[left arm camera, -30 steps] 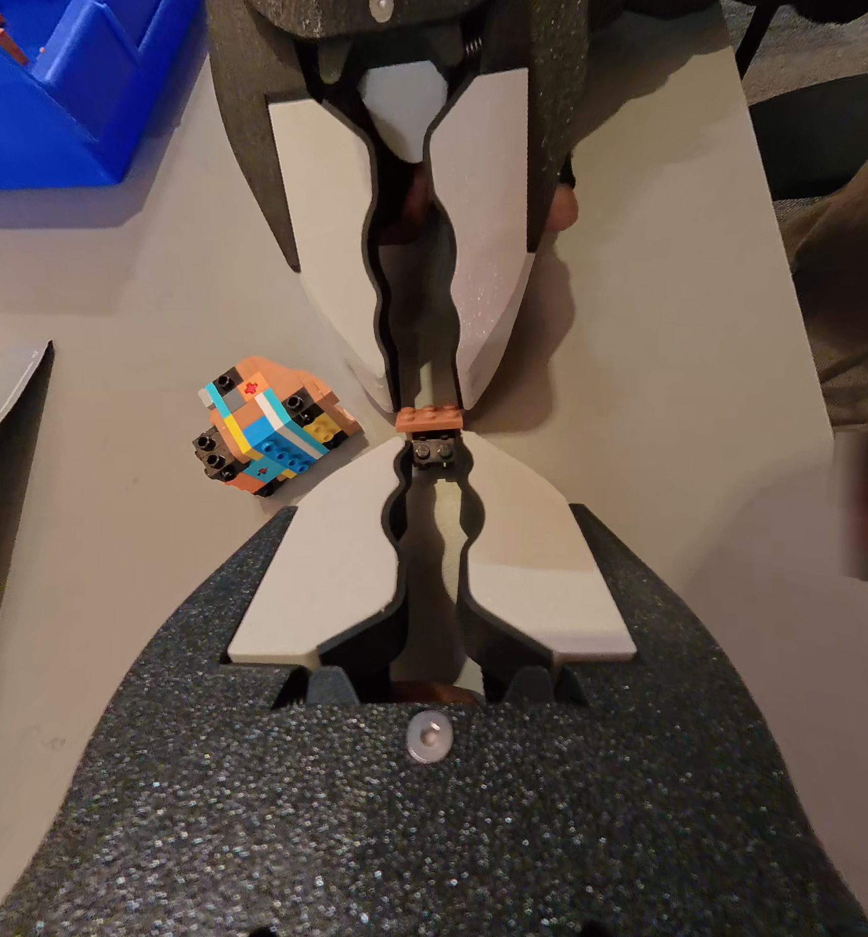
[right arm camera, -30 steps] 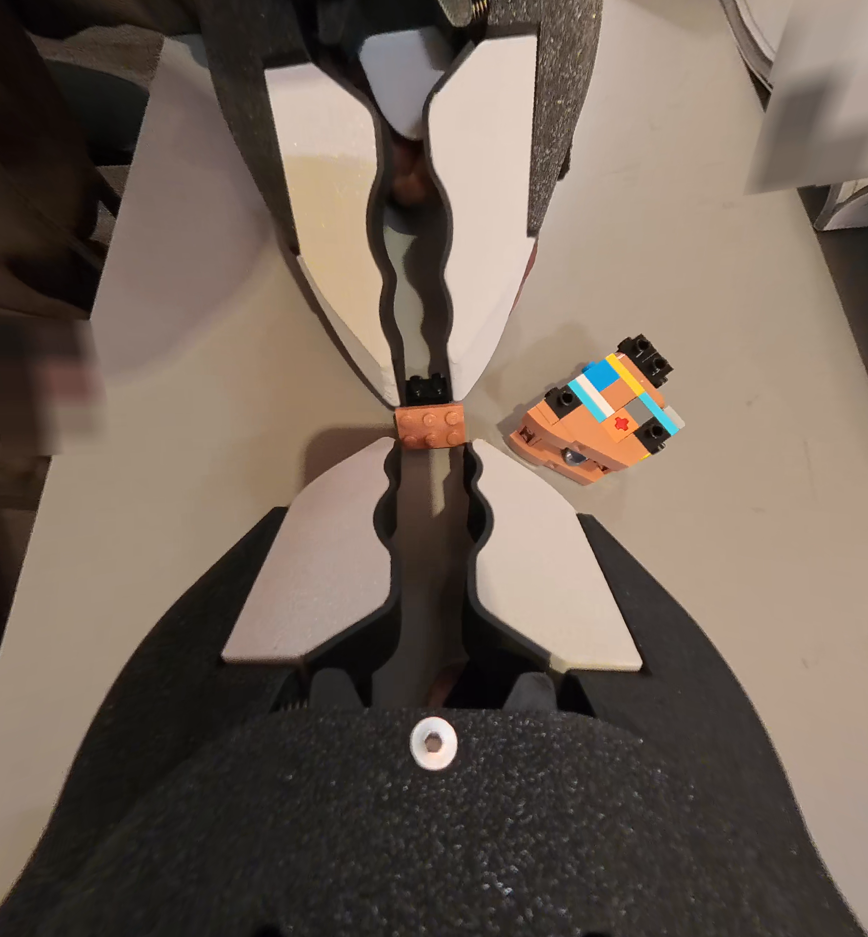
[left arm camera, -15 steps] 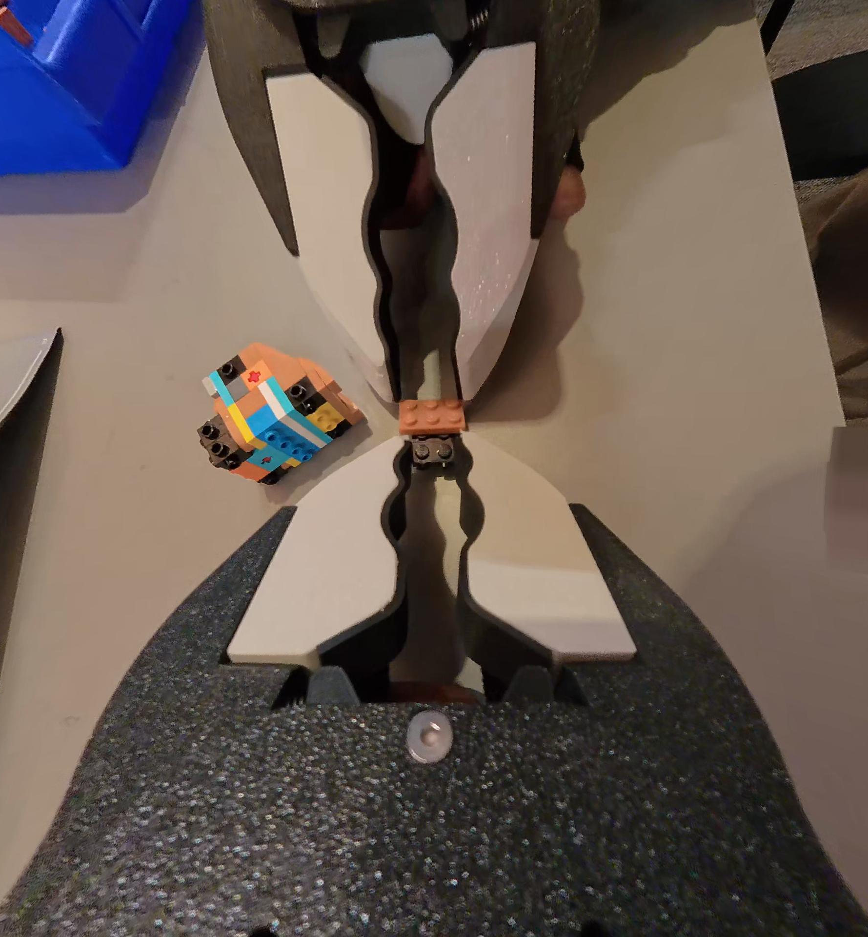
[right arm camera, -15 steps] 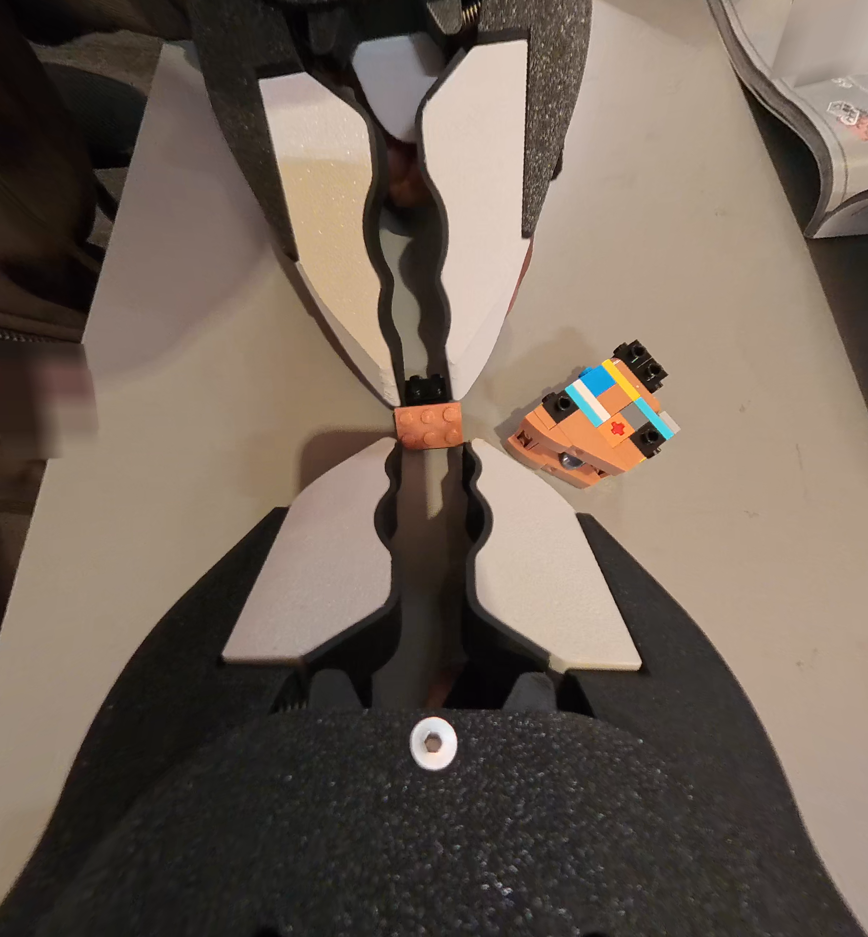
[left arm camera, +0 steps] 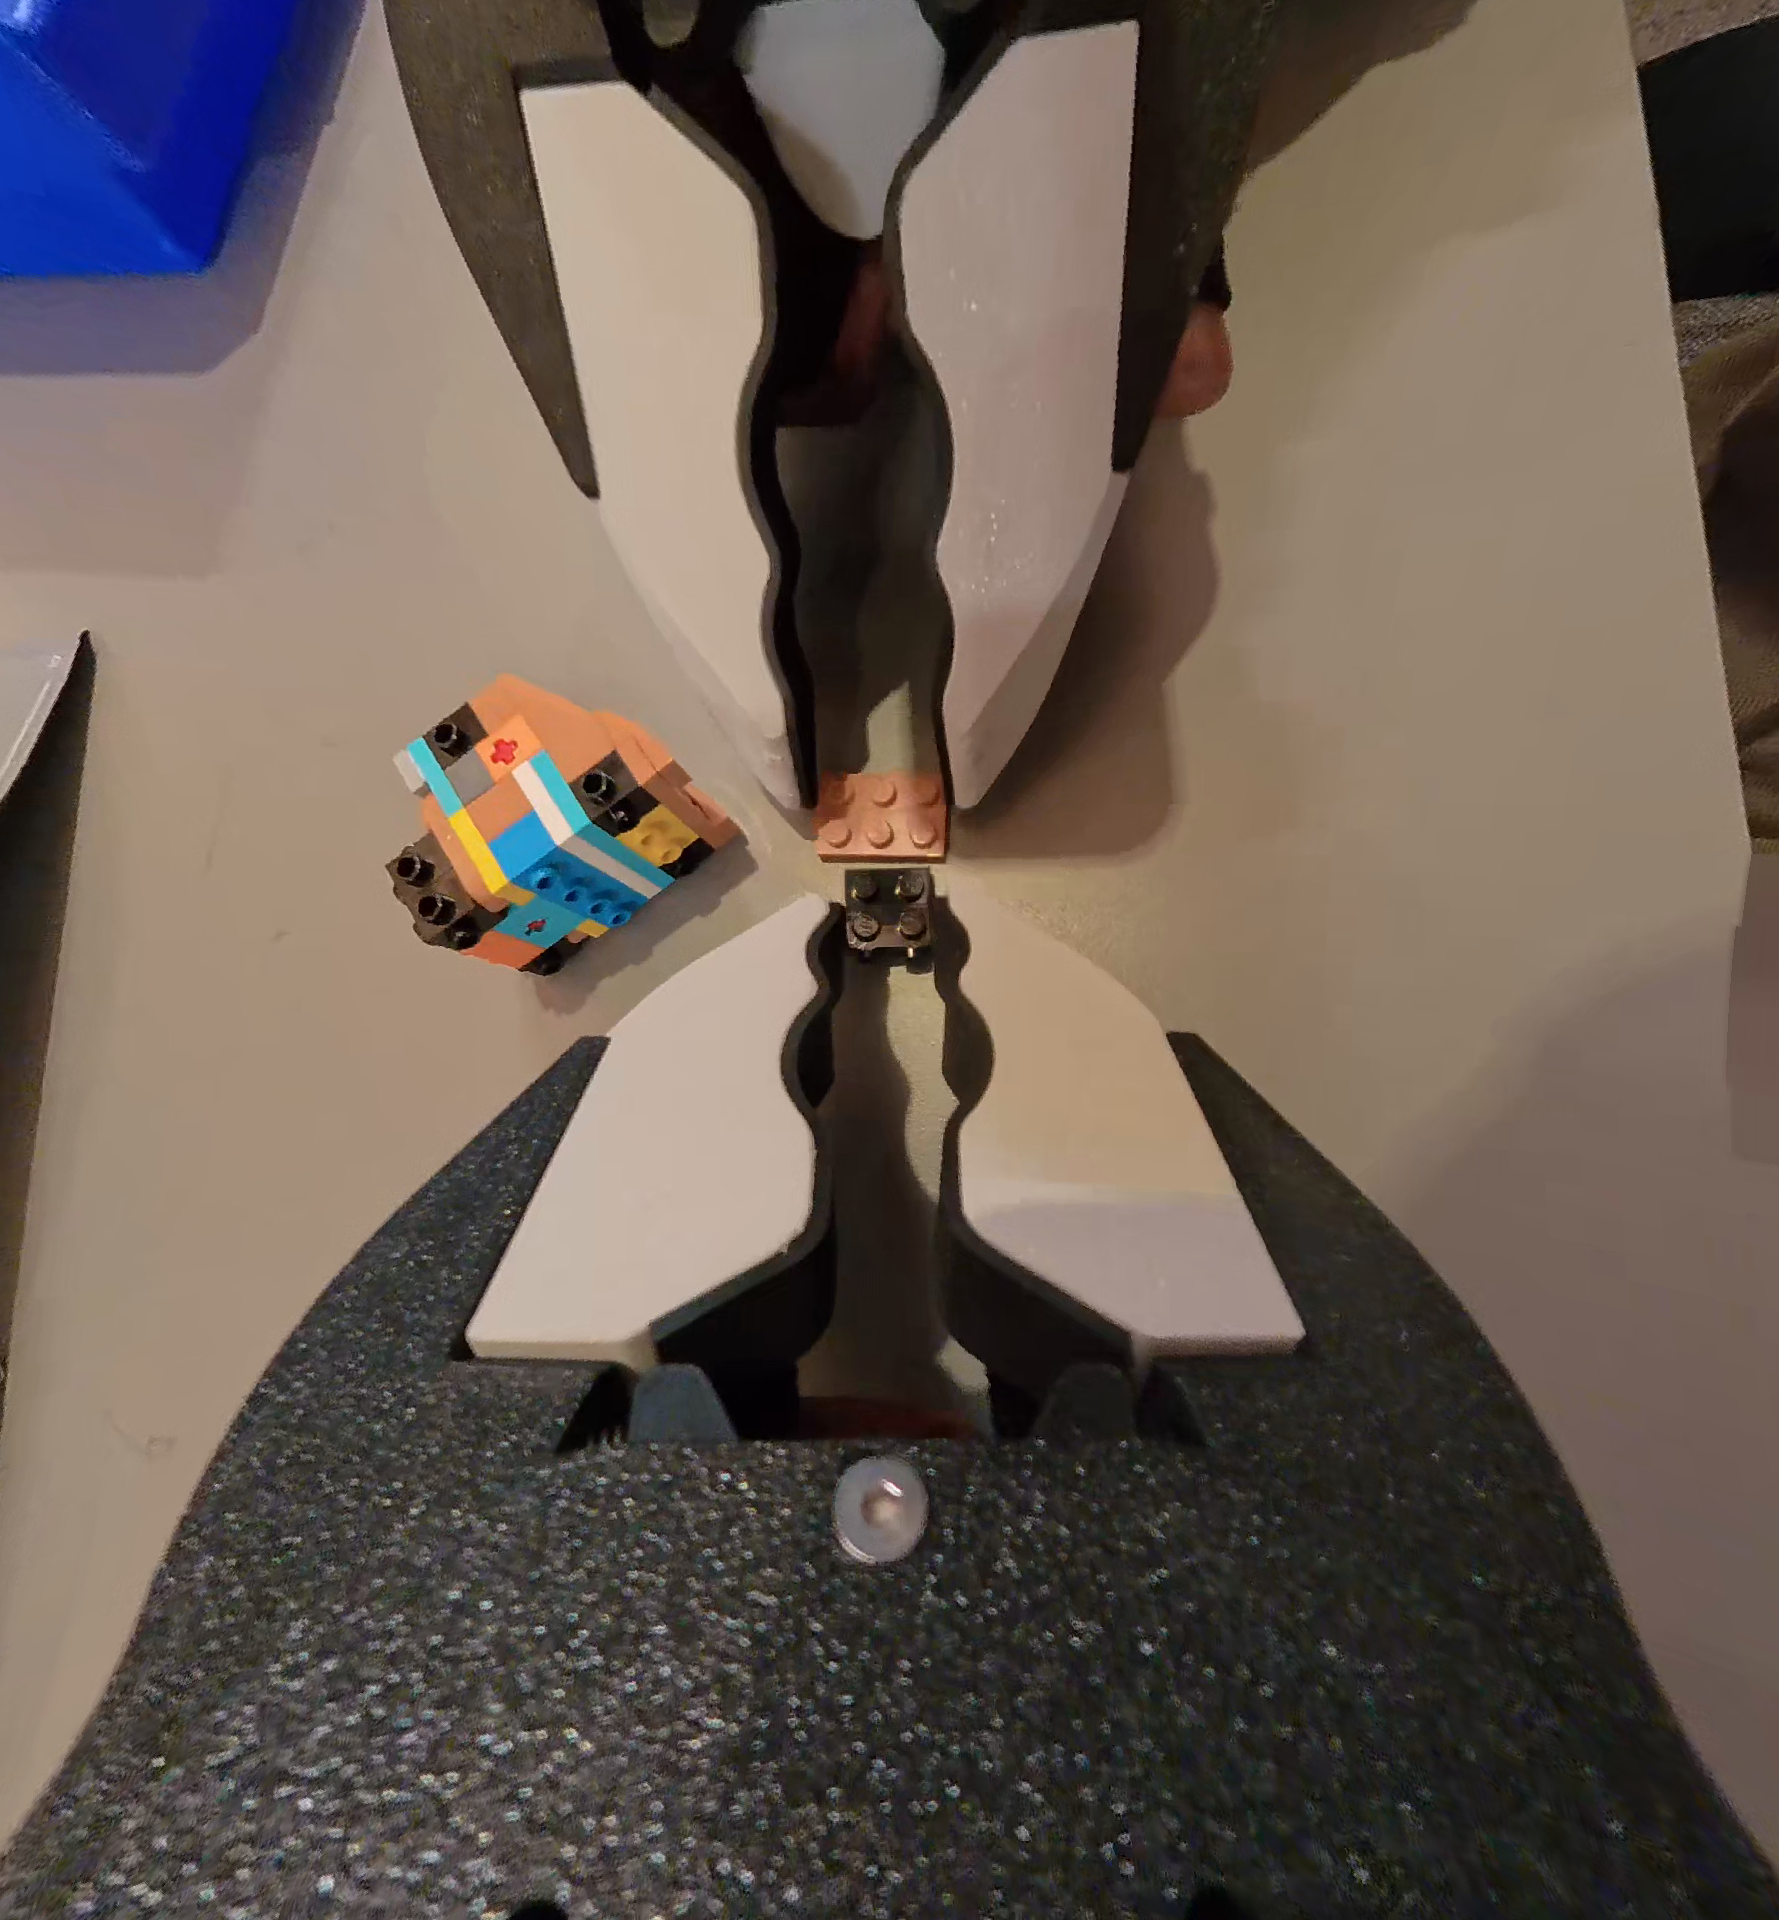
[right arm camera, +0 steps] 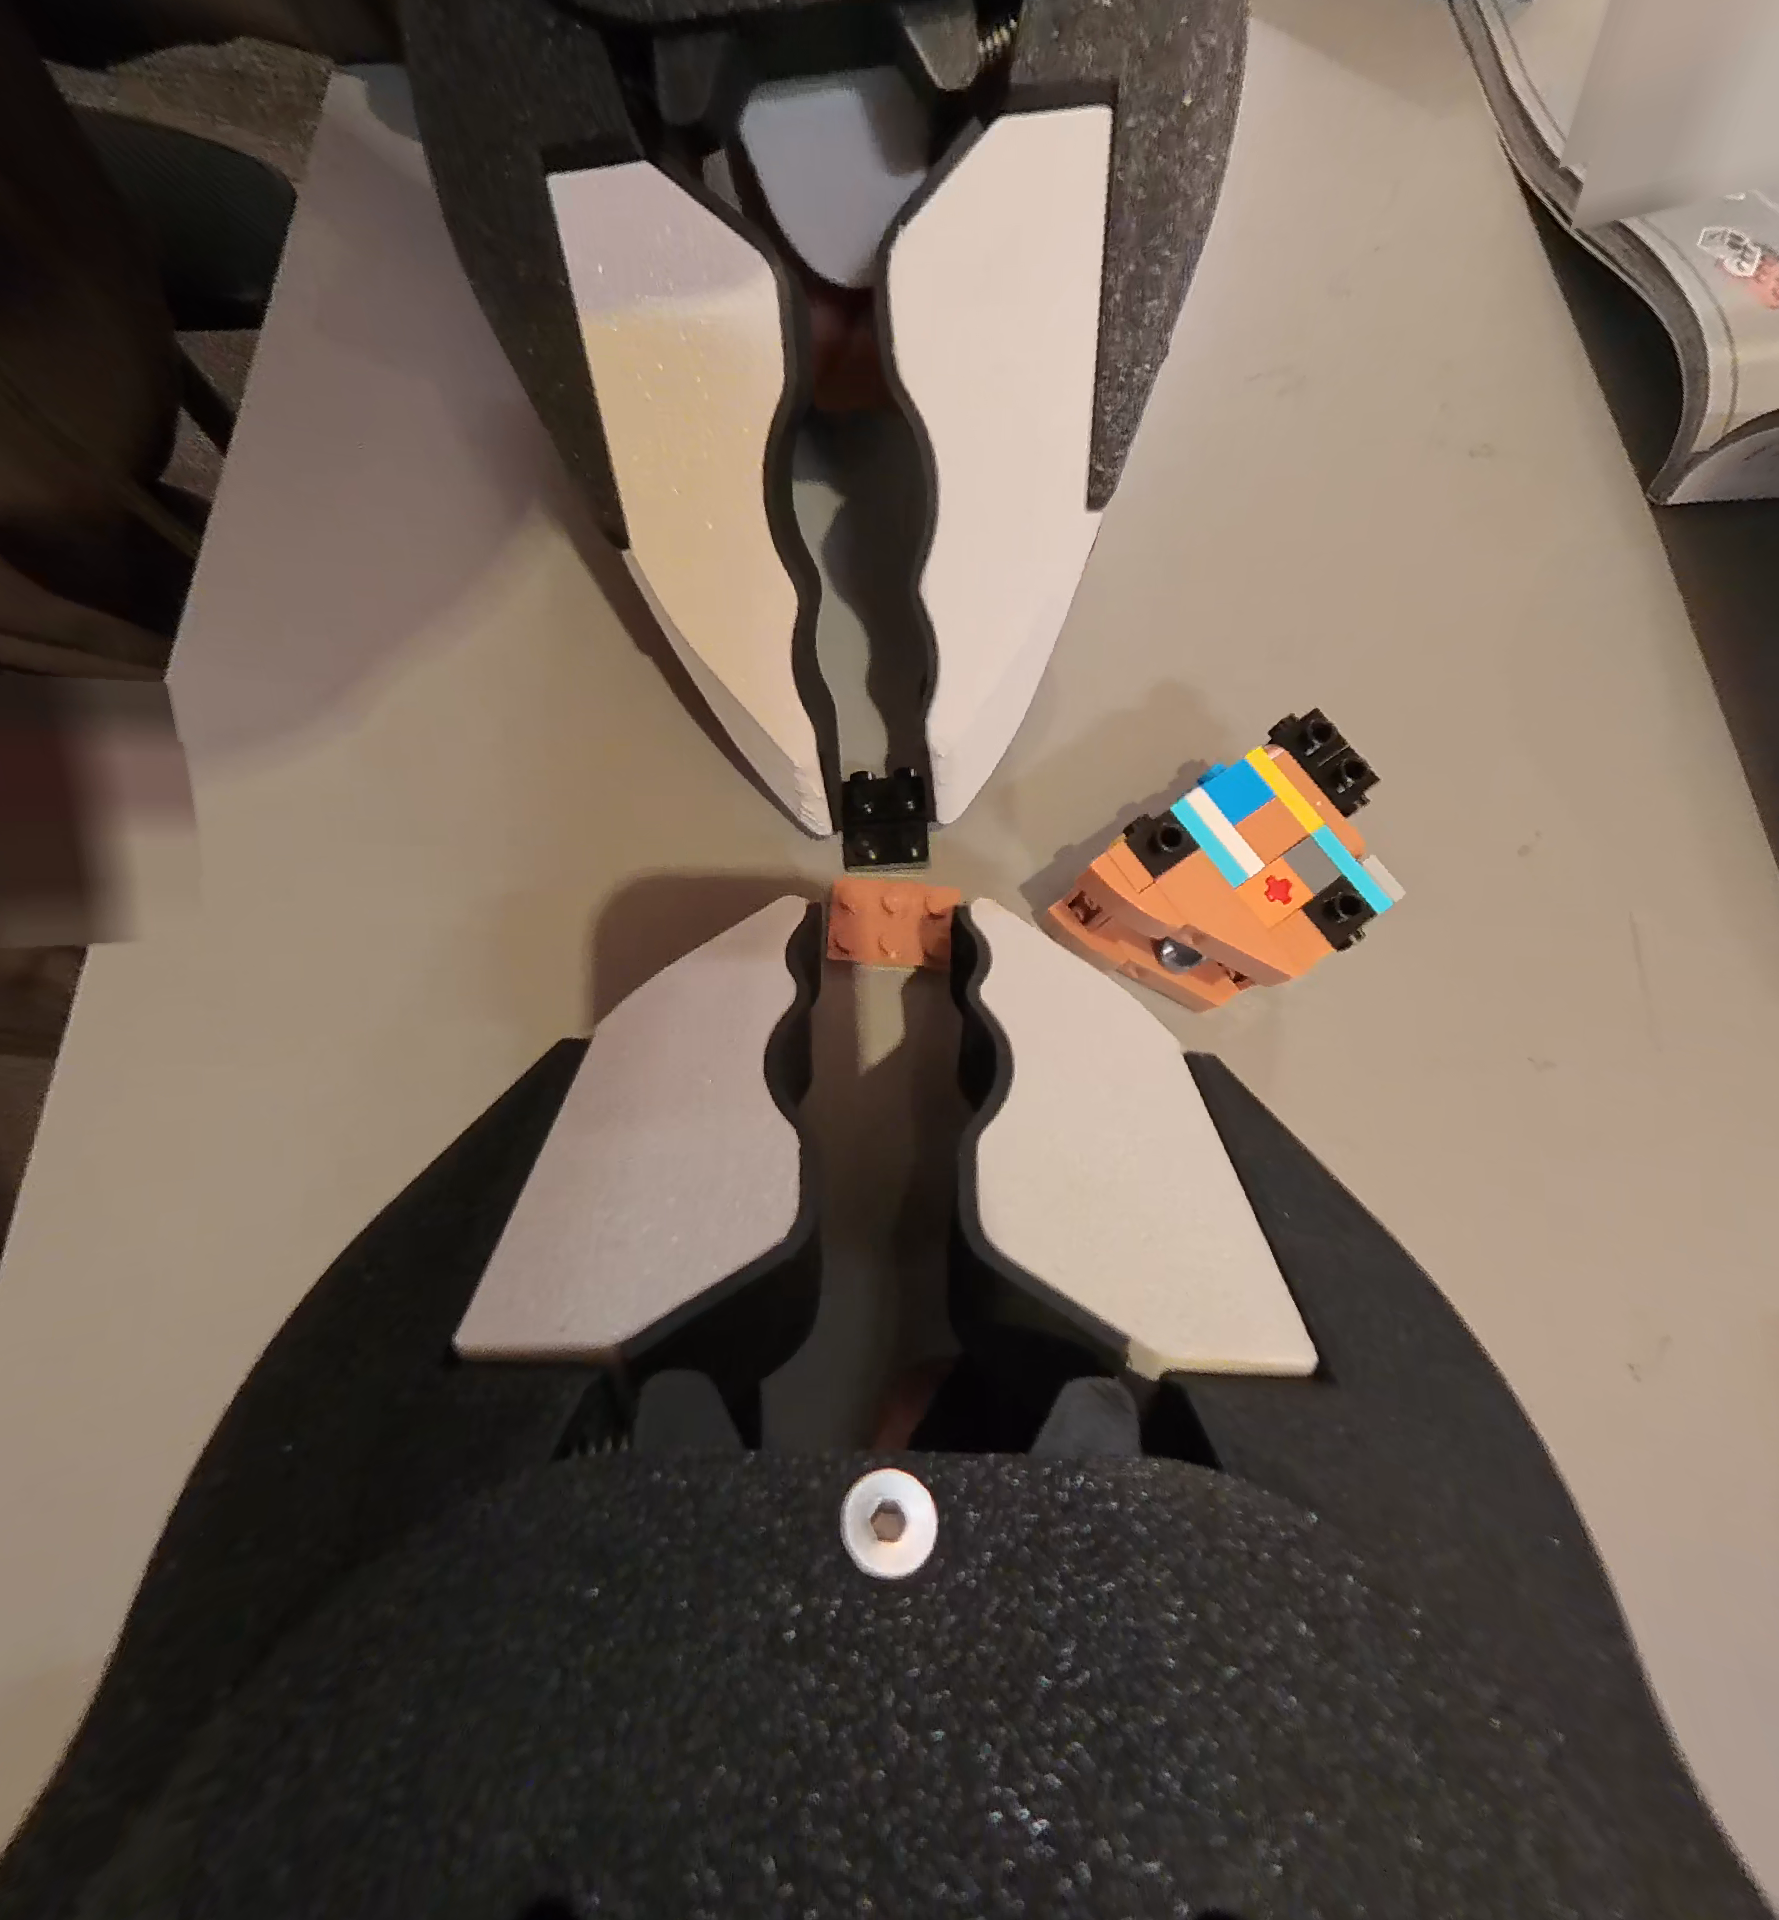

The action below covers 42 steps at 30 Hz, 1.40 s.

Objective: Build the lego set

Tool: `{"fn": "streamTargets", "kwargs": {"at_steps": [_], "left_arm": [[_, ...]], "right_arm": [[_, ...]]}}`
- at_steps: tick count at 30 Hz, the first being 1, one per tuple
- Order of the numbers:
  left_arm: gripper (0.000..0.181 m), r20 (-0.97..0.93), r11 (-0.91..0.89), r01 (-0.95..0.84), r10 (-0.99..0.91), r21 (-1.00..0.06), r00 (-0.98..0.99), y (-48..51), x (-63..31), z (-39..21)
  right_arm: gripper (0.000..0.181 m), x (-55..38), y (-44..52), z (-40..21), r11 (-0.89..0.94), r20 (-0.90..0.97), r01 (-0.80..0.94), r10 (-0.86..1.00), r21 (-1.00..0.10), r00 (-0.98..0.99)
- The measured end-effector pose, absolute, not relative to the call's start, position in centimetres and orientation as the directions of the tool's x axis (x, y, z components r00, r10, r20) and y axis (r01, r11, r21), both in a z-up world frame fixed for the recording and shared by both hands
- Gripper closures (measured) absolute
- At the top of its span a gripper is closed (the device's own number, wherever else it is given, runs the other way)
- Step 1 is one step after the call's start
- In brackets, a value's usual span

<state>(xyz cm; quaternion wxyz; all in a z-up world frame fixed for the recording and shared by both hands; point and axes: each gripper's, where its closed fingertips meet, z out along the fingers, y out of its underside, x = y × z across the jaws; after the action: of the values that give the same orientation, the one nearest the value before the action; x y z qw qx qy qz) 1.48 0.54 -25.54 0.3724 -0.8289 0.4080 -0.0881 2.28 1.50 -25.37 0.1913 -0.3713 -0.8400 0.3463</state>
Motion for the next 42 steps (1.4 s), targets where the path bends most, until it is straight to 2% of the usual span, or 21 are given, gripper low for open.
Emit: {"fn": "streamTargets", "kwargs": {"at_steps": [7,16,27,42], "left_arm": [[0.165,-0.086,-0.428,-0.578,-0.748,-0.695,0.658,0.47,1.51,-25.72],[0.165,-0.048,-0.436,-0.564,-0.760,-0.701,0.648,0.52,1.54,-25.78],[0.165,-0.063,-0.397,-0.556,-0.772,-0.730,0.633,0.37,1.76,-25.48],[0.163,-0.174,-0.316,-0.617,-0.779,-0.721,0.602,0.41,2.15,-25.18]], "right_arm": [[0.152,2.54,1.66,-25.85,0.478,0.033,0.532,0.764,-0.699,-0.644],[0.158,2.36,1.27,-25.94,0.471,0.011,0.545,0.764,-0.693,-0.646],[0.158,2.14,1.10,-25.10,0.431,-0.005,0.520,0.766,-0.738,-0.643],[0.158,2.21,0.93,-25.70,0.472,0.019,0.526,0.757,-0.708,-0.653]]}}
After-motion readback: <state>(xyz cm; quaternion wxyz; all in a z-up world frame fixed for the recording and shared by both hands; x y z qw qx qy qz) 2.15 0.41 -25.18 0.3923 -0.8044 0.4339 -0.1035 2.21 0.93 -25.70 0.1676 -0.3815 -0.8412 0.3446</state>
